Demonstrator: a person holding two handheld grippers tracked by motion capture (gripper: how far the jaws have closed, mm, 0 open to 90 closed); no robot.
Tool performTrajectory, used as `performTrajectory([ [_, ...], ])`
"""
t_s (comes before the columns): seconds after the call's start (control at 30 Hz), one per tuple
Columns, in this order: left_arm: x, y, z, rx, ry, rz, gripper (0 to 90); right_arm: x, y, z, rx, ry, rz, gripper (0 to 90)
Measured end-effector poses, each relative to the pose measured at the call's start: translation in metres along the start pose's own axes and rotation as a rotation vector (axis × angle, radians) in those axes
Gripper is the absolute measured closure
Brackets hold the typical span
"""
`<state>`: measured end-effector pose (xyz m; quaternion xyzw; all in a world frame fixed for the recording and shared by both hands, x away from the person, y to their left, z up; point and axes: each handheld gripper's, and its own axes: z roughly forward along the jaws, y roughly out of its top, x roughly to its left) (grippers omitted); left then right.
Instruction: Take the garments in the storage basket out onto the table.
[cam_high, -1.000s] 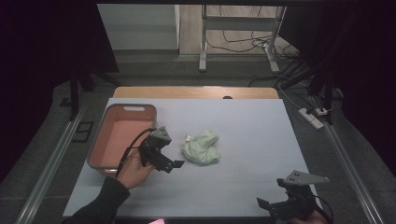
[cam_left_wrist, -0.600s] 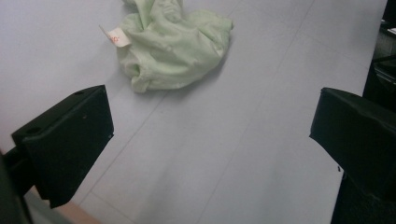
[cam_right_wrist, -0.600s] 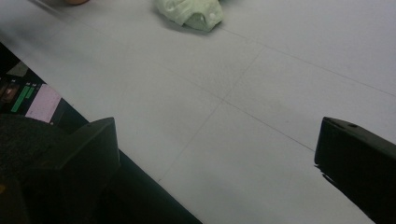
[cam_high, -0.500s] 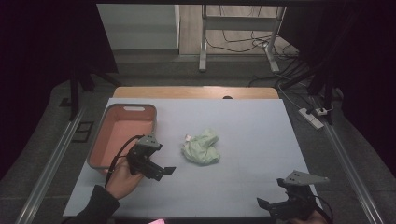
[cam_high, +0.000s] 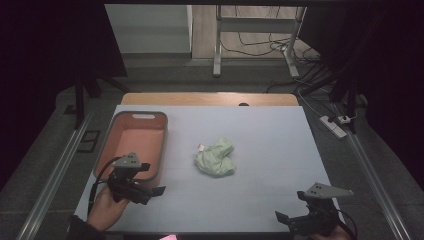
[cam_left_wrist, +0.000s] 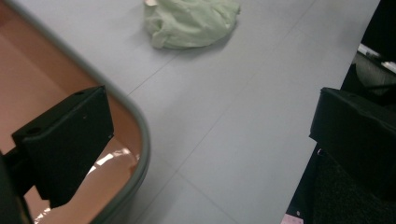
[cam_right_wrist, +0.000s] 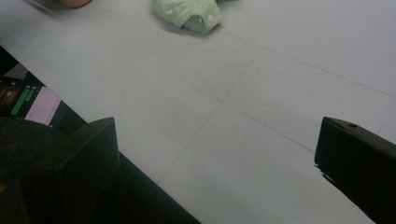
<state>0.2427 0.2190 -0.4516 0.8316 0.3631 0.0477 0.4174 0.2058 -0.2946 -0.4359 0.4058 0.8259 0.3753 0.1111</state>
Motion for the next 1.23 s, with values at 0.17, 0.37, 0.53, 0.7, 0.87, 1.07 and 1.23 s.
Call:
performTrajectory([
  [0.17,0.003,-0.015,-0.013,-0.019,0.024,-0.037,0.0,0.0,0.0,0.0,-0.001,-0.001,-0.001,0.0],
  [0.37,0.005,-0.034,-0.028,-0.025,0.042,-0.078,0.0,0.0,0.0,-0.001,-0.004,-0.001,-0.002,0.0],
  [0.53,0.007,-0.051,-0.04,-0.038,0.053,-0.118,0.0,0.0,0.0,-0.001,-0.005,-0.002,-0.001,0.0],
  [0.7,0.007,-0.065,-0.051,-0.047,0.073,-0.149,0.0,0.001,0.0,0.0,-0.005,-0.006,-0.002,0.0],
  [0.87,0.005,-0.072,-0.061,-0.056,0.107,-0.161,0.0,0.001,0.0,0.0,-0.003,-0.011,-0.006,0.0],
  [1.07,0.002,-0.077,-0.066,-0.017,0.148,-0.174,0.0,0.002,0.0,0.0,0.001,-0.016,-0.011,0.0],
  [1.23,0.004,-0.077,-0.066,-0.019,0.143,-0.186,0.0,0.002,0.0,0.001,0.009,-0.019,-0.013,0.0],
])
